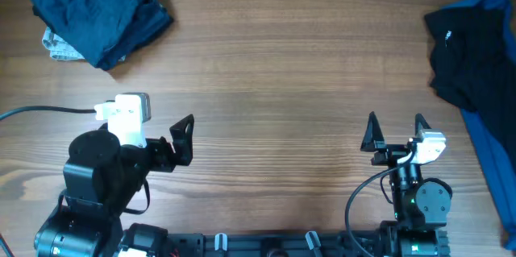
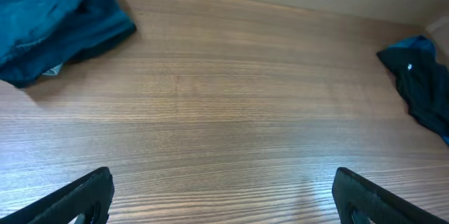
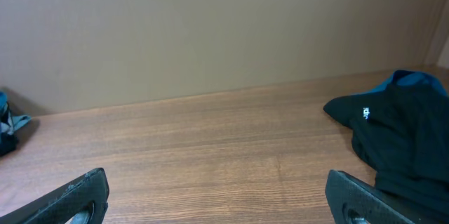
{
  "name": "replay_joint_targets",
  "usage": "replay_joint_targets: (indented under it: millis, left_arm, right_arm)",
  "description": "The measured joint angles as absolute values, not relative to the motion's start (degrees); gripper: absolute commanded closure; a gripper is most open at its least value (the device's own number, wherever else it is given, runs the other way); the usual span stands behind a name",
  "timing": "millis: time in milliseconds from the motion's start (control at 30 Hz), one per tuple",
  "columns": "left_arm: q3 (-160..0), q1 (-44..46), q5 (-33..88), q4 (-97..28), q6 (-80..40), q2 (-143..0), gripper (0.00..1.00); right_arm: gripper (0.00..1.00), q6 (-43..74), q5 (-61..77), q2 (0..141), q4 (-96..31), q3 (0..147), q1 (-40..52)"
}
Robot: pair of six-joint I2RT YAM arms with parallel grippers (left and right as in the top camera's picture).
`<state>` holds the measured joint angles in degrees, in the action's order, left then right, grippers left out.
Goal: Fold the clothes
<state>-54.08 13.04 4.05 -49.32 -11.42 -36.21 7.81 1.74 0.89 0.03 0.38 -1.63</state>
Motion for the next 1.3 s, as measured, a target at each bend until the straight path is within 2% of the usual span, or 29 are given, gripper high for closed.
replay_joint_targets:
  millis: [833, 933, 1167, 1300]
  left_arm:
    - [-53.7, 12.5, 4.4, -52.7, -11.4, -35.1, 0.0]
    - [-49.8, 10.3, 5.7, -48.5, -11.4, -31.0, 0.0]
    - [-30.0, 4.9, 10.6, -30.3, -11.5, -17.2, 0.0]
    - [-18.2, 4.5, 11.6, -15.6, -13.0, -11.6, 0.0]
  right_arm:
    - [0.0, 7.6, 2.0, 0.9, 0.0, 0.4, -1.6]
    - [0.0, 7.6, 2.0, 0.9, 0.0, 0.4, -1.6]
    - [0.0, 7.6, 2.0, 0.9, 0.0, 0.4, -1.6]
    - [0.01, 7.6, 2.2, 0.9, 0.0, 0.4, -1.6]
